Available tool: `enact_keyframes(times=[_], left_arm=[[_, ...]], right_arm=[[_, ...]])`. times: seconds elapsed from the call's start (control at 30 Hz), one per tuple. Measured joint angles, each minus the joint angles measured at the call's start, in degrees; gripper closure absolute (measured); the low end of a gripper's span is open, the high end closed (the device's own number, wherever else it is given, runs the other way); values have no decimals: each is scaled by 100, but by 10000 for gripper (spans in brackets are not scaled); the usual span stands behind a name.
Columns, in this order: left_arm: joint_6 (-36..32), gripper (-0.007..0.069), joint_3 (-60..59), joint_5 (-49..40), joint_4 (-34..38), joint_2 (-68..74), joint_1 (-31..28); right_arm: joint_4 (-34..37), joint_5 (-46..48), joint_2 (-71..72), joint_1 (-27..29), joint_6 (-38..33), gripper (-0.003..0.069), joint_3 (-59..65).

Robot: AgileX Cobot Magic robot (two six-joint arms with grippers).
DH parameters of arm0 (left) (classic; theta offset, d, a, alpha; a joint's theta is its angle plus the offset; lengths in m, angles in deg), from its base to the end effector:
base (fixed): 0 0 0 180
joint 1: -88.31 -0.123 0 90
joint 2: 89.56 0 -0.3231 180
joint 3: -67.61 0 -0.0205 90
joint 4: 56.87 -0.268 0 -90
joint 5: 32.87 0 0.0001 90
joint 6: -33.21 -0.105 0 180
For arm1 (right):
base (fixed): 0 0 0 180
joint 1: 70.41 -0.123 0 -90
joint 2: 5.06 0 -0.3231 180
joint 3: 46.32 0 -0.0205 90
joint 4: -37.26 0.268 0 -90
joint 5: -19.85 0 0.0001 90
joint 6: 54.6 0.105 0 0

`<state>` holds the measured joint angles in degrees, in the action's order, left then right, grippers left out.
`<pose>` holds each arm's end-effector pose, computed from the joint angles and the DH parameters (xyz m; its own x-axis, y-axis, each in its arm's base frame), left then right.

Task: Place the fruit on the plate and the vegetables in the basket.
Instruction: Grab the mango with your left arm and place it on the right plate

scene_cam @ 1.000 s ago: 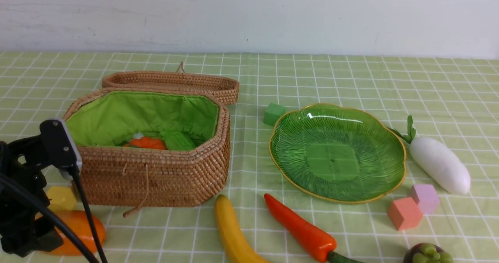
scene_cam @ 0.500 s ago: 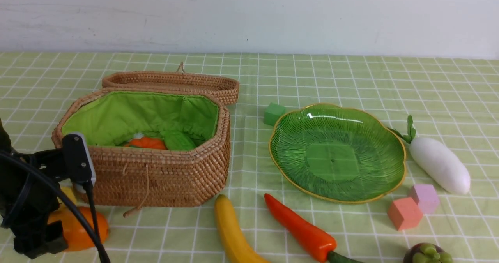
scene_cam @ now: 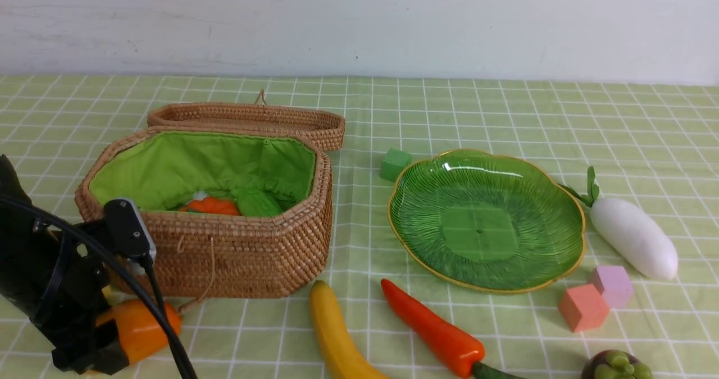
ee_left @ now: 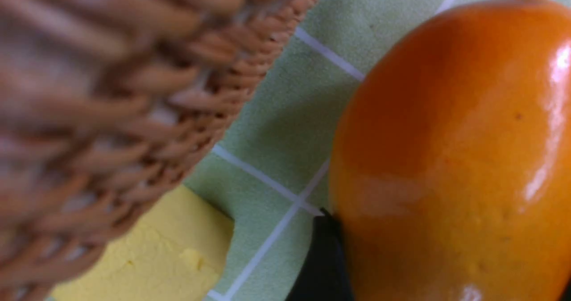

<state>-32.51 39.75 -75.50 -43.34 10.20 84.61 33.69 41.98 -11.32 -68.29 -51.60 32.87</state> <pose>0.2989 0.0026 0.1921 -0.5818 0.7795 -0.2319 0.7906 0.6090 0.0634 0.0443 -0.0041 0.1682 -0.3015 0.0058 -0.9534 0.0577 0.9983 -0.0122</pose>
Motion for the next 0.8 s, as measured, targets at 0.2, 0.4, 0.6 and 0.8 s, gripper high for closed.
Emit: enact_keyframes(times=[0.2,0.4,0.6,0.8], left_arm=[[101,61,0,-99,117,0,0],[242,61,0,-366,146,-35,0],[572,61,0,-642,233,-320,0],[620,61,0,-1007,589,-782,183]], right_arm=[[0,0,0,0,0,417,0],[-137,21,0,0,0,417,0],[-191,28,0,0,0,417,0],[-191,28,0,0,0,417,0]])
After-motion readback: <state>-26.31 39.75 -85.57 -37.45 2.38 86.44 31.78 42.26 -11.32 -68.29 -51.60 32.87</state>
